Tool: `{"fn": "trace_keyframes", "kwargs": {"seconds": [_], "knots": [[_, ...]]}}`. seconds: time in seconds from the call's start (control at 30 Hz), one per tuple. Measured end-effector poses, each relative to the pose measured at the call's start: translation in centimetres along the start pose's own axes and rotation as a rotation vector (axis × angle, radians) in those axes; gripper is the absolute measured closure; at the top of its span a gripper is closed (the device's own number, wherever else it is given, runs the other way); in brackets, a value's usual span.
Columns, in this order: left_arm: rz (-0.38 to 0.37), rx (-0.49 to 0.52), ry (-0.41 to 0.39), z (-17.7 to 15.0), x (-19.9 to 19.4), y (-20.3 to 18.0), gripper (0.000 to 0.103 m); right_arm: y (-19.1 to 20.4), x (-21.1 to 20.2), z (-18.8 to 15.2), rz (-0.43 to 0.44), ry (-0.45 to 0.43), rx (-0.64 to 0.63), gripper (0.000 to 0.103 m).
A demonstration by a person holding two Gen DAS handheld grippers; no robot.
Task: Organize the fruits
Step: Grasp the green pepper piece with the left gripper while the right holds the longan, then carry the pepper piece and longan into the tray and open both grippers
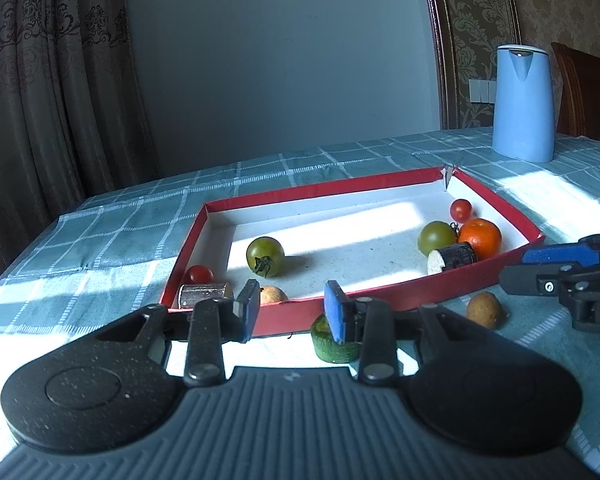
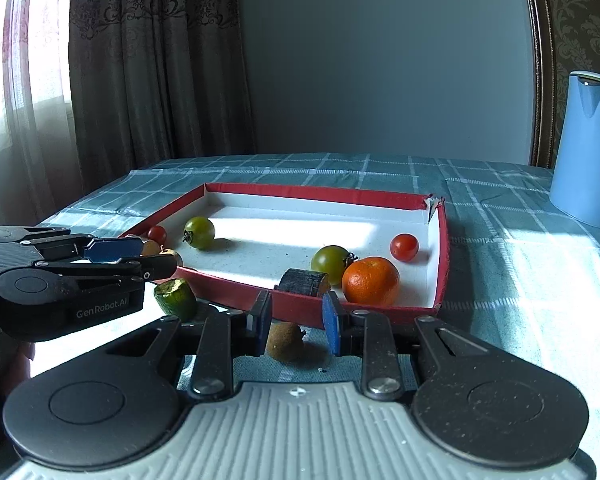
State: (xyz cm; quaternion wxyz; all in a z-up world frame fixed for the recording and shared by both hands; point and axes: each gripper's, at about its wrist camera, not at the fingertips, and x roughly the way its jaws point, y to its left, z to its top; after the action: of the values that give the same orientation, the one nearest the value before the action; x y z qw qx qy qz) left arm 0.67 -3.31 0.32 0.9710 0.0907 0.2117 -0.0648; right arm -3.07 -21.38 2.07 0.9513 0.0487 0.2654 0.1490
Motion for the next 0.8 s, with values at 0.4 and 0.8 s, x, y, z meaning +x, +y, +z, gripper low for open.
{"fn": "trace_keyframes", "kwargs": {"seconds": [0.4, 0.8], "knots": [[0.004, 0.036, -0.005, -0.2, -0.1, -0.6, 0.069, 1.1, 0.6, -1.1, 0.040, 0.075, -0.066, 0.076], [-0.009, -0.073, -0.019, 0.4, -0.5, 1.5, 0.076, 2.1, 1.9, -0.4, 0.000, 0.012, -0.113, 0.080]]}}
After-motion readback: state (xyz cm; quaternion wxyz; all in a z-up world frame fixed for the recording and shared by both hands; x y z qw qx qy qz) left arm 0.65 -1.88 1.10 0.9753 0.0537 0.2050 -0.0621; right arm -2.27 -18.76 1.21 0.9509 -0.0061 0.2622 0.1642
